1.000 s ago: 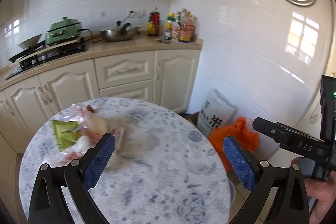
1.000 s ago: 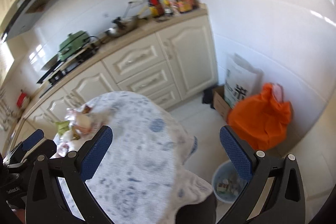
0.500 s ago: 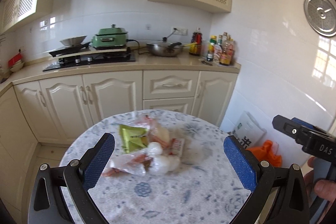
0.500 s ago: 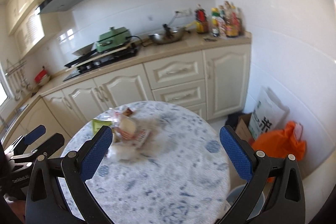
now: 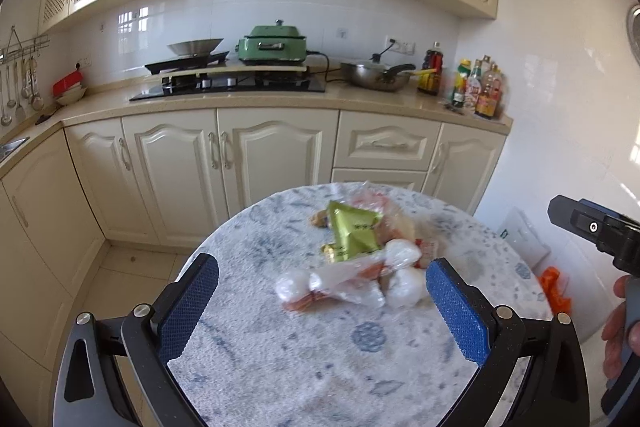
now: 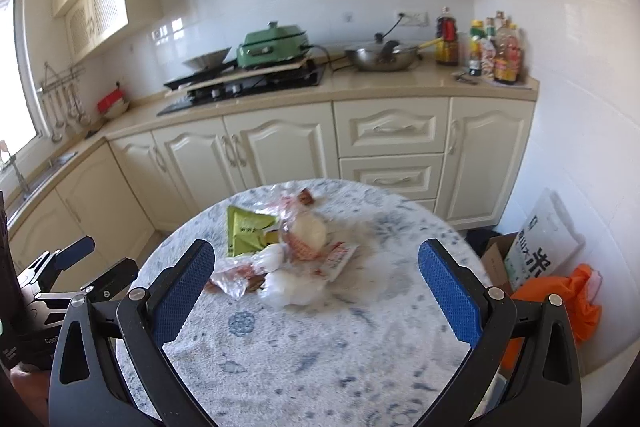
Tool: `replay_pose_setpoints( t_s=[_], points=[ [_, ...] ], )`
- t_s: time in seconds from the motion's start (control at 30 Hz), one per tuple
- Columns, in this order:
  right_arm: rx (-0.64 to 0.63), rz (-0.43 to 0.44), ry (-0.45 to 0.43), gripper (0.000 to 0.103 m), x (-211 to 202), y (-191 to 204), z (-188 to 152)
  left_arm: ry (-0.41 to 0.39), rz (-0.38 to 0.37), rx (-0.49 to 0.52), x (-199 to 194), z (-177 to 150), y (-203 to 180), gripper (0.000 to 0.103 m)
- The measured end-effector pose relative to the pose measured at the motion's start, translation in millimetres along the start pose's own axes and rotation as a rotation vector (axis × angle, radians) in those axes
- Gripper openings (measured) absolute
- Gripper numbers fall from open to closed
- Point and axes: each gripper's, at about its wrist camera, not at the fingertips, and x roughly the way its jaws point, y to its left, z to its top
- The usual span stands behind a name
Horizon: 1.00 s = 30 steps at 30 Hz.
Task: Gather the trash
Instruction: 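Return both open tools to the table pile, then grasp the white plastic bag with the left tool while the right tool grasps the white bun bag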
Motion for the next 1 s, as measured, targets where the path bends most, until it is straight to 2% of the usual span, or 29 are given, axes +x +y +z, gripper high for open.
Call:
replay_pose_setpoints(
  t_s=[0.3,0.47,0.77,0.87,0.93,0.97,1.0],
  points=[
    [-0.004,-0.002,0.141,0.103,61,5,-22,0.091,-0.009,0.050,65,-9,15,0.102],
    [0.010,0.014,0.230,0.103,97,0,-39,0.148,0.004,0.117,107,-18,15,0.102],
    [0.049,0.081,0.342,0.102,163,1,-55,0.155,-0.033,0.376,180,-22,-10,0.102],
    [0.061,0.074,0.382,0.087,184,0,-62,0.189,-0.063,0.423,210,-23,-20,0.102],
    [0.078,0.103,0.390,0.082,188,-3,-66,0.228,-0.118,0.407,227,-25,-21,0.101],
    [0.061,0.090,0.381,0.079,187,-1,-67,0.252,-0.149,0.386,232,-25,-21,0.097],
    [0.042,0.080,0.384,0.062,186,0,-68,0.267,-0.166,0.359,236,-26,-20,0.094]
  ],
)
